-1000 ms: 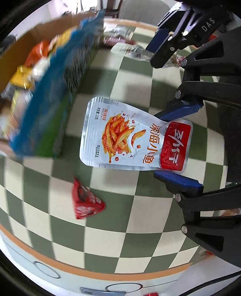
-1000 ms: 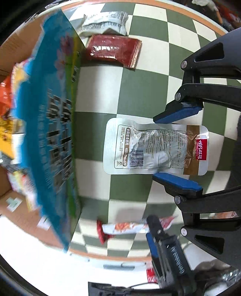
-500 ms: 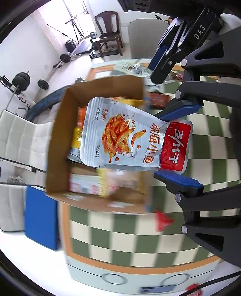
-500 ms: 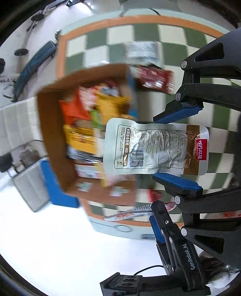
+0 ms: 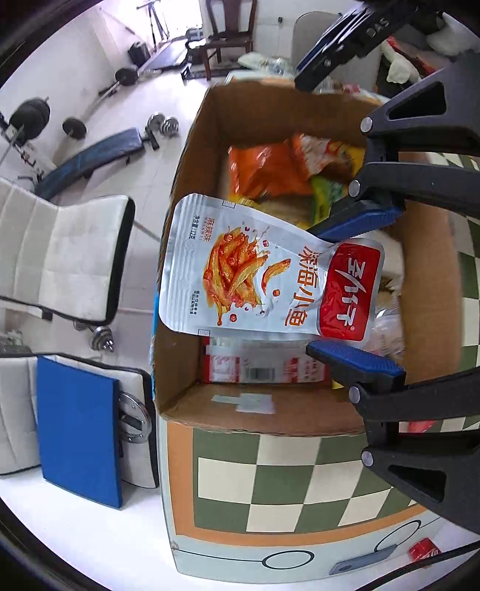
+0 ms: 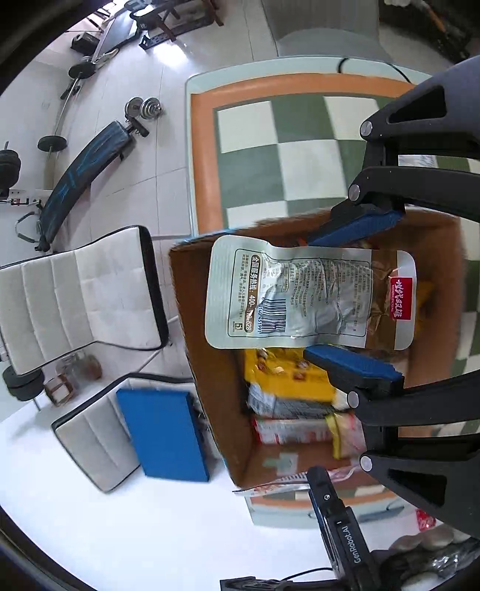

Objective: Organize snacks
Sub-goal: 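Lower both packets into the box and open both tools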

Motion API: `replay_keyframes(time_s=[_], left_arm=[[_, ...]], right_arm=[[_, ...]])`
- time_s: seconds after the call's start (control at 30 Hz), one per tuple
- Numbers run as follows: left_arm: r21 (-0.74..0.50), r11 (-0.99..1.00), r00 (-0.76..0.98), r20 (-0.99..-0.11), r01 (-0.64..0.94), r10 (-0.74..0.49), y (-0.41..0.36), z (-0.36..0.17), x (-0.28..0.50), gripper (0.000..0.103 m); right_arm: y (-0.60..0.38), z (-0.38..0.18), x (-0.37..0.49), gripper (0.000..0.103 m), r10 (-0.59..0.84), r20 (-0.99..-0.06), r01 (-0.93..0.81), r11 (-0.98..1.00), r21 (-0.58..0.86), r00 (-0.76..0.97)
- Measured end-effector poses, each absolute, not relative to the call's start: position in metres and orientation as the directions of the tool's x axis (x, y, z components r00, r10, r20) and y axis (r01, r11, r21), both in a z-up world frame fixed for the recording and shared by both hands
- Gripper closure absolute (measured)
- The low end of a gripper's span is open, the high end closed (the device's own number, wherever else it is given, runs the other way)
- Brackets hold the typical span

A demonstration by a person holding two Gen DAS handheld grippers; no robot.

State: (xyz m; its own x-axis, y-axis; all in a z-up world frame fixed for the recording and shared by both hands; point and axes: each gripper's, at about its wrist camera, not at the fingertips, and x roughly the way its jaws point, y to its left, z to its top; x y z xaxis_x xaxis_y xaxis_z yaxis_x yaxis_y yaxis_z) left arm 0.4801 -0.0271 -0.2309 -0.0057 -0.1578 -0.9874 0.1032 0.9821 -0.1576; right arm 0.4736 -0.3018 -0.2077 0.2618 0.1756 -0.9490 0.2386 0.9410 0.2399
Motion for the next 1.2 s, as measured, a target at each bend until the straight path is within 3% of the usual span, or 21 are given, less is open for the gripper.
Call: replay_keyframes(time_s=[0.3, 0.33, 0.4, 0.43, 1.2], left_arm=[[-0.140, 0.986, -0.089, -0.987, 0.087, -0.132, -0.028, -0.264, 0.507, 0.042], [-0.143, 0.986, -0.099, -0.986, 0.084, -0.134, -0.028, -0.266, 0.508, 0.040], [-0.139, 0.986, -0.106, -0.986, 0.091, -0.129, -0.029, -0.267, 0.508, 0.015], [-0.133, 0.987, -0.105, -0.987, 0.092, -0.123, -0.028, -0.267, 0.508, 0.011], [-0.145, 0.982, 0.134, -0.978, 0.122, -0.161, -0.006, -0.186, 0.438, 0.011]], right_arm=[[-0.299, -0.240, 0.515, 0.043, 0.127, -0.971, 0.241, 0.955, 0.176, 0.205], [-0.298, -0.242, 0.516, 0.031, 0.126, -0.972, 0.242, 0.955, 0.174, 0.200], [-0.296, -0.244, 0.517, 0.013, 0.135, -0.970, 0.243, 0.953, 0.183, 0.200], [-0.295, -0.246, 0.518, 0.013, 0.139, -0.970, 0.240, 0.953, 0.186, 0.200], [-0.255, -0.214, 0.459, 0.006, 0.172, -0.951, 0.159, 0.963, 0.217, 0.256]])
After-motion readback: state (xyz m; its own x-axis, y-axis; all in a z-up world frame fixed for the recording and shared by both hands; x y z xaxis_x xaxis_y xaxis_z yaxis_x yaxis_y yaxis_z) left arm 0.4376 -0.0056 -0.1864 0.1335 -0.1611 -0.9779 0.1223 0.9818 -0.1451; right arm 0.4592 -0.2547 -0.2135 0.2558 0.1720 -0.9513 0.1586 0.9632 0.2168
